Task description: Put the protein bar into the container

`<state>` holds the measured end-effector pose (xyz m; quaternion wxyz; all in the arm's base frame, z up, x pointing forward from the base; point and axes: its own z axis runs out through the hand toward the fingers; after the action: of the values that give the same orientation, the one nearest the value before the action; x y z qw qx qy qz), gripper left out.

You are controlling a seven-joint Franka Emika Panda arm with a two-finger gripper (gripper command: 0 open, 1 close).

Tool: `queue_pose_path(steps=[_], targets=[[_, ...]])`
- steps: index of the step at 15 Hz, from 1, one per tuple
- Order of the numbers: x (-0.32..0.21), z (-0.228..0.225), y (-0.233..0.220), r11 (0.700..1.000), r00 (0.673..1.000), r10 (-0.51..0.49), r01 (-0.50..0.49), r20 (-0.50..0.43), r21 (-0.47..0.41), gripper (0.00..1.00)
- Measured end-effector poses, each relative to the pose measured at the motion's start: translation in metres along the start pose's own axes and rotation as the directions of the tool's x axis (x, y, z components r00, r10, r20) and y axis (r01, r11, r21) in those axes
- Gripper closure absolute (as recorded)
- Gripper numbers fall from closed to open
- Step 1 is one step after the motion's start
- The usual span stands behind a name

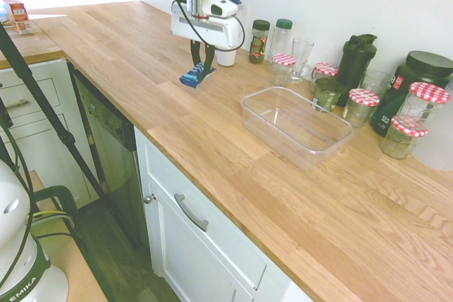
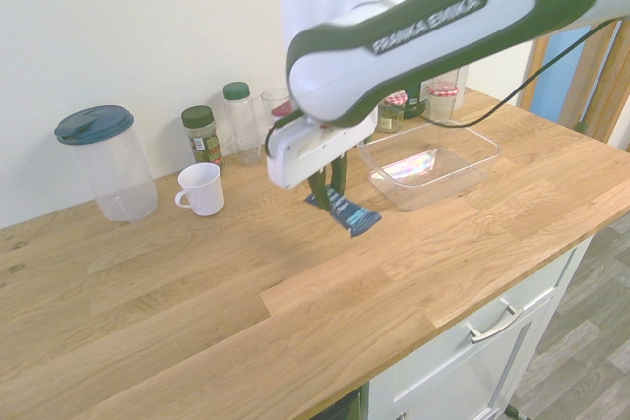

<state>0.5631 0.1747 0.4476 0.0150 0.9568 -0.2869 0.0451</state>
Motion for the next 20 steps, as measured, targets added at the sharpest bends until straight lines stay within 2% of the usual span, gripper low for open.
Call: queue_pose_path(steps=[5, 9, 15, 20], targets=[[0.048, -0.061, 0.119, 0.991, 0.993, 0.115, -0.114, -0.009, 0.067, 1.00], [0.085, -0.069, 0.187, 0.982, 0.986, 0.164, -0.164, 0.006, 0.096, 1.00], [0.122, -0.058, 0.252, 0.969, 0.978, 0.209, -0.211, 0.029, 0.129, 1.00], [0.142, -0.026, 0.258, 0.972, 0.978, 0.202, -0.207, 0.057, 0.113, 1.00]])
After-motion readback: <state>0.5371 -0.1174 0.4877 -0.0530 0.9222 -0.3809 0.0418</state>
